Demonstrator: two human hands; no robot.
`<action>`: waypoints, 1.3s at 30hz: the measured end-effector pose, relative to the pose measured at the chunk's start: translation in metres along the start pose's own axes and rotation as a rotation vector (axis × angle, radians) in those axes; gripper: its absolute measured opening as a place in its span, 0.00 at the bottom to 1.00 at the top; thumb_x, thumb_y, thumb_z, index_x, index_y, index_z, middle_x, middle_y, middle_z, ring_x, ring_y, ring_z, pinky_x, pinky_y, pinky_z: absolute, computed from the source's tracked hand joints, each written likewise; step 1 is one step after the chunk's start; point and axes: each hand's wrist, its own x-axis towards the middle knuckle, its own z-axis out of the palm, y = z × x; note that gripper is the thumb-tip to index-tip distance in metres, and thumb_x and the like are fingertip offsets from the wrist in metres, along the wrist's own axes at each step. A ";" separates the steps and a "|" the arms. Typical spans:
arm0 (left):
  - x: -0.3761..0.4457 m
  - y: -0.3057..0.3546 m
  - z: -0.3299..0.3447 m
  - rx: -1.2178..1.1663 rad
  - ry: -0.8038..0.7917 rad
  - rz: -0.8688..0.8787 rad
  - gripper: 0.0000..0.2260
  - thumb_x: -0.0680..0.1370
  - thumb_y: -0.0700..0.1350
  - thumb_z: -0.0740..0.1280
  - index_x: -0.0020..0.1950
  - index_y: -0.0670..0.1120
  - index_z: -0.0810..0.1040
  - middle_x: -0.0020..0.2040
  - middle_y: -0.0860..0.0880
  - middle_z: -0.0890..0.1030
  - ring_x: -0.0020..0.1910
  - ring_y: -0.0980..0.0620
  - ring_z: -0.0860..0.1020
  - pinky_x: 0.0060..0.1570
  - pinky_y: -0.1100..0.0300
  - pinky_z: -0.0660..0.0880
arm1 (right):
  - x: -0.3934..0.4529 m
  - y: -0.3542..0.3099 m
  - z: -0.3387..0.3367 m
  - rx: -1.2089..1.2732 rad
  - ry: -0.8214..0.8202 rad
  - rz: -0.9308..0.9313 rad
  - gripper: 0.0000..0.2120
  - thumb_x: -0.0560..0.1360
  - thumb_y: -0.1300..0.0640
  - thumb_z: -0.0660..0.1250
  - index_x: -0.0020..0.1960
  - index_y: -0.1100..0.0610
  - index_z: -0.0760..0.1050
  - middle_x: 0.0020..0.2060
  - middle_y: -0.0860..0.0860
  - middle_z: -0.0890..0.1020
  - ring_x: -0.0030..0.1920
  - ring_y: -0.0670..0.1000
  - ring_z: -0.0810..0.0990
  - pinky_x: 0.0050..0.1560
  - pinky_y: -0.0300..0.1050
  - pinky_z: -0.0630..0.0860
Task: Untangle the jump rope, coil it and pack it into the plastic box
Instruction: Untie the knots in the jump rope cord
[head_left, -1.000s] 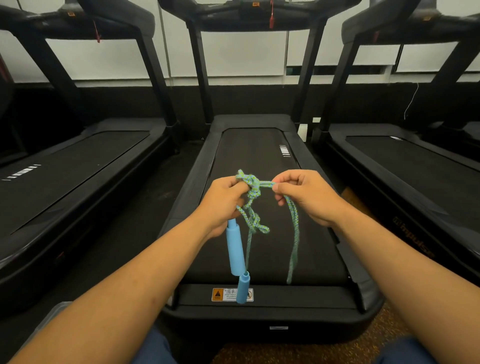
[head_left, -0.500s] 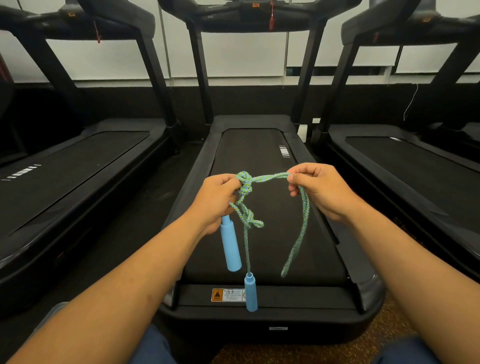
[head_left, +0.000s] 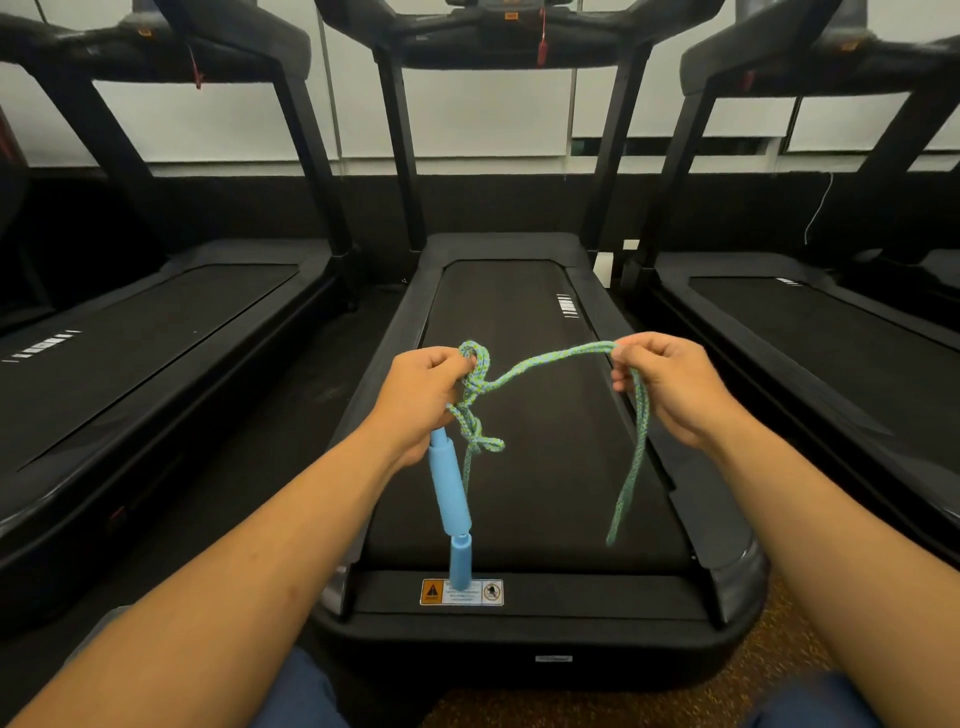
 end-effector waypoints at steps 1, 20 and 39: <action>-0.001 -0.001 0.002 0.012 -0.003 0.011 0.10 0.80 0.40 0.67 0.40 0.40 0.71 0.31 0.48 0.57 0.28 0.53 0.56 0.22 0.65 0.54 | -0.003 0.004 0.003 -0.061 -0.041 0.013 0.09 0.76 0.71 0.66 0.41 0.62 0.80 0.31 0.55 0.79 0.31 0.49 0.78 0.38 0.44 0.77; -0.013 0.000 0.021 0.150 -0.048 0.127 0.07 0.79 0.43 0.71 0.45 0.41 0.85 0.27 0.57 0.78 0.27 0.63 0.72 0.32 0.67 0.69 | -0.037 -0.002 0.077 -0.229 -0.345 -0.047 0.08 0.80 0.53 0.69 0.51 0.56 0.84 0.38 0.51 0.85 0.41 0.50 0.85 0.46 0.51 0.83; -0.015 0.002 0.017 0.332 -0.128 0.199 0.10 0.81 0.42 0.68 0.40 0.42 0.80 0.25 0.58 0.75 0.22 0.61 0.66 0.26 0.68 0.62 | -0.027 -0.028 0.060 0.155 -0.259 0.155 0.14 0.79 0.59 0.59 0.35 0.57 0.66 0.26 0.50 0.64 0.21 0.49 0.62 0.34 0.47 0.71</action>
